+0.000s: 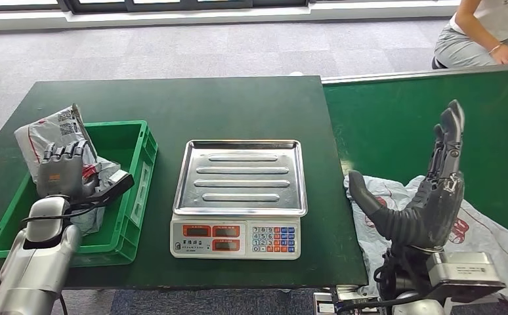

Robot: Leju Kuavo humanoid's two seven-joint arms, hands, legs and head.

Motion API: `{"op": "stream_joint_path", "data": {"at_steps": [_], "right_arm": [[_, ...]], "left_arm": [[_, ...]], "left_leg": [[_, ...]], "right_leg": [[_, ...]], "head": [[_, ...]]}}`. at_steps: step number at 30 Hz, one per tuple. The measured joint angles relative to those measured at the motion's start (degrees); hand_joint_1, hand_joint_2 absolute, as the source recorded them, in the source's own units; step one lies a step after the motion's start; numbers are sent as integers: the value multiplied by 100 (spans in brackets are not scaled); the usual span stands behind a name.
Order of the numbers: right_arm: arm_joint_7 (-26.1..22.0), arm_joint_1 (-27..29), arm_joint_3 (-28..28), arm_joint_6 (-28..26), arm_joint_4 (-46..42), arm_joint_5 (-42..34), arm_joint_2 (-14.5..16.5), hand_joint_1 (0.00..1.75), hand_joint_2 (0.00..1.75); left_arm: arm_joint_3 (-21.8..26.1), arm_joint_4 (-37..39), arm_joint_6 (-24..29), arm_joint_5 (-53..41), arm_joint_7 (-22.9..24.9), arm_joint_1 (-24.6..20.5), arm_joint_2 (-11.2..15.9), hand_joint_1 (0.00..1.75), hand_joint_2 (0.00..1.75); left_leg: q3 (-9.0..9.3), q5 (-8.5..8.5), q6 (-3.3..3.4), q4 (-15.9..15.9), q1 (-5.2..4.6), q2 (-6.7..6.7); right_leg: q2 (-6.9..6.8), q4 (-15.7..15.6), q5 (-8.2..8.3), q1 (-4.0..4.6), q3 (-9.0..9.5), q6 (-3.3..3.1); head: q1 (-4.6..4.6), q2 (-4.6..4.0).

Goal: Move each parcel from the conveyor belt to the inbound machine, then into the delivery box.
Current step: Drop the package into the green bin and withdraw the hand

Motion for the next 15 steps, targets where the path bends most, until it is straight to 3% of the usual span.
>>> {"op": "stream_joint_path", "data": {"at_steps": [8, 9, 12, 13, 15], "right_arm": [[-18, -11, -4, 49, 2, 26, 20, 0, 175], [-29, -11, -4, 49, 4, 42, 32, 0, 131], [-31, -14, -4, 31, 13, 122, 65, 0, 131], [-7, -18, -4, 2, 19, 176, 72, 0, 175], [122, -37, -4, -130, 38, 394, 84, 0, 175]], "left_arm": [[259, 22, 109, 641, 27, -31, -14, 0, 0], [333, -21, 111, 820, 1, -24, -25, 0, 0], [542, -239, 200, 1296, -91, 45, -57, 0, 0], [613, -350, 231, 1515, -138, 77, -74, 0, 0], [773, -627, 214, 2159, -313, 136, -127, 0, 0]], "left_leg": [[0, 0, 0, 0, 0, 1], [0, 0, 0, 0, 0, 1], [-1, 0, 0, 0, 1, 0], [-1, 0, 0, 0, 1, 0], [-2, 0, 0, 0, 1, 0]], "right_leg": [[1, 0, 0, 0, 0, 0], [1, 0, 0, 0, 0, 0], [0, 0, 0, 1, 0, 0], [0, 0, 0, 1, 0, 0], [0, 0, 0, 1, -1, 0]], "head": [[0, 0], [0, 0], [0, 0], [0, 0], [0, 0]]}}
